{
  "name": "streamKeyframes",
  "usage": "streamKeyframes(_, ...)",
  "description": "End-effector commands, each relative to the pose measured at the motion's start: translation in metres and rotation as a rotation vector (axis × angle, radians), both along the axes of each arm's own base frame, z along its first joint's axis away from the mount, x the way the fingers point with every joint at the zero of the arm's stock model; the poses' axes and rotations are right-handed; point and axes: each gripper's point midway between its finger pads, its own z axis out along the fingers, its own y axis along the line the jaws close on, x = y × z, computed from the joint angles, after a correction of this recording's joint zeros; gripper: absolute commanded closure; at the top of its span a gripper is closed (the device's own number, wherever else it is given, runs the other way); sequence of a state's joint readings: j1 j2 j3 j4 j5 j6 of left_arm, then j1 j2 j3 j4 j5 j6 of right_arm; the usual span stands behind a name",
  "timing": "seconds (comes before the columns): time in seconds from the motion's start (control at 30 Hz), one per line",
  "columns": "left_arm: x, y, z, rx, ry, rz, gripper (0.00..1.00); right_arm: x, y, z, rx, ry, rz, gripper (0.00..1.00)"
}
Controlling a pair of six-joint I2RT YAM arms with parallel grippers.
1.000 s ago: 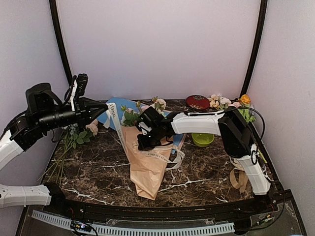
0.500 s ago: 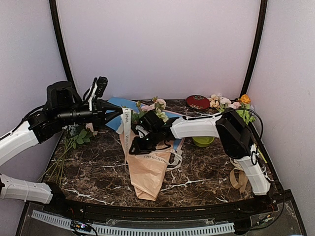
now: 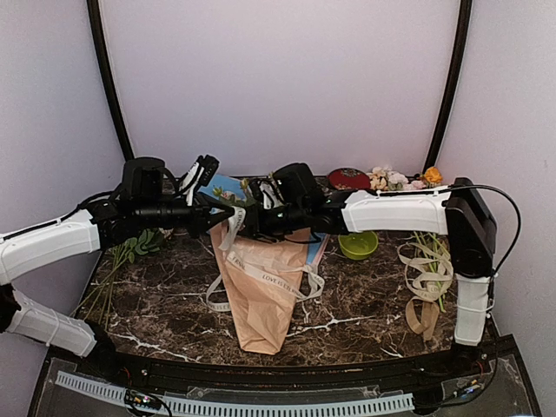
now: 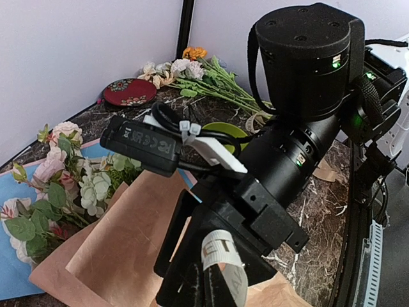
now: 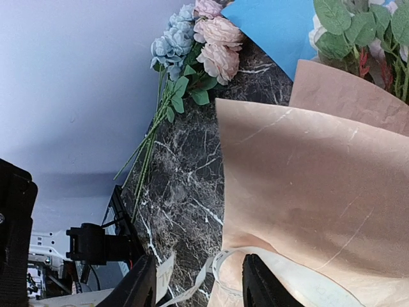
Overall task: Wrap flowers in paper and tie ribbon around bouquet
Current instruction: Cross the ribbon over the folded bouquet.
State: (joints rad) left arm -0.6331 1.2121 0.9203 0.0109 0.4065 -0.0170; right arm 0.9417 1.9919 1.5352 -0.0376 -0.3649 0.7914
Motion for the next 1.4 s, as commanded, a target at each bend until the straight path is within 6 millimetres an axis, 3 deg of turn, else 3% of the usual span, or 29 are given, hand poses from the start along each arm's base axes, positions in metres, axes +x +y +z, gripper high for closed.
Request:
streamKeyframes(0.0, 0.009, -0.005, -0.005, -0.017, 0.017, 0.011, 1.0, 0.009, -0.005, -0.033, -0.029, 0.071, -0.049, 0.55)
streamKeyframes(0.17, 0.026, -0.004, -0.033, 0.07, 0.085, 0.078, 1.0, 0.009, -0.01, -0.017, 0.013, 0.018, -0.056, 0.56)
streamKeyframes(0.33, 0.029, -0.007, -0.045, 0.078, 0.104, 0.075, 1.0, 0.02, -0.061, -0.007, 0.017, -0.004, -0.268, 0.62)
streamKeyframes(0.43, 0.028, -0.012, -0.048, 0.074, 0.112, 0.05, 1.0, 0.011, -0.074, 0.008, 0.077, -0.054, -0.285, 0.63)
streamKeyframes(0.57, 0.028, -0.015, -0.045, 0.062, 0.102, 0.036, 1.0, 0.003, -0.058, 0.016, 0.126, -0.09, -0.212, 0.57)
streamKeyframes(0.63, 0.029, -0.017, -0.044, 0.063, 0.096, 0.03, 1.0, -0.007, -0.04, 0.019, 0.115, -0.117, -0.097, 0.5)
streamKeyframes(0.83, 0.029, -0.019, -0.043, 0.066, 0.094, 0.02, 1.0, -0.015, -0.014, 0.032, 0.158, -0.131, 0.02, 0.45)
streamKeyframes(0.93, 0.029, -0.02, -0.045, 0.067, 0.098, 0.011, 1.0, -0.014, -0.01, 0.034, 0.164, -0.137, 0.029, 0.56)
streamKeyframes(1.03, 0.028, -0.022, -0.048, 0.073, 0.108, -0.001, 1.0, -0.008, -0.014, 0.026, 0.126, -0.126, -0.006, 0.93)
streamKeyframes(1.07, 0.028, -0.021, -0.048, 0.074, 0.107, 0.001, 1.0, -0.005, -0.017, 0.023, 0.108, -0.122, -0.027, 1.0)
streamKeyframes(1.1, 0.028, -0.02, -0.047, 0.074, 0.107, 0.005, 1.0, -0.002, -0.022, 0.018, 0.084, -0.115, -0.052, 1.0)
streamKeyframes(1.13, 0.029, -0.019, -0.044, 0.075, 0.104, 0.013, 0.99, 0.002, -0.028, 0.014, 0.063, -0.11, -0.077, 1.0)
streamKeyframes(1.27, 0.026, -0.017, -0.027, 0.086, 0.071, 0.006, 0.6, 0.012, -0.051, 0.003, 0.033, -0.09, -0.154, 1.0)
streamKeyframes(1.37, 0.014, -0.018, -0.028, 0.16, 0.07, -0.031, 0.51, 0.013, -0.058, 0.004, 0.034, -0.097, -0.159, 1.0)
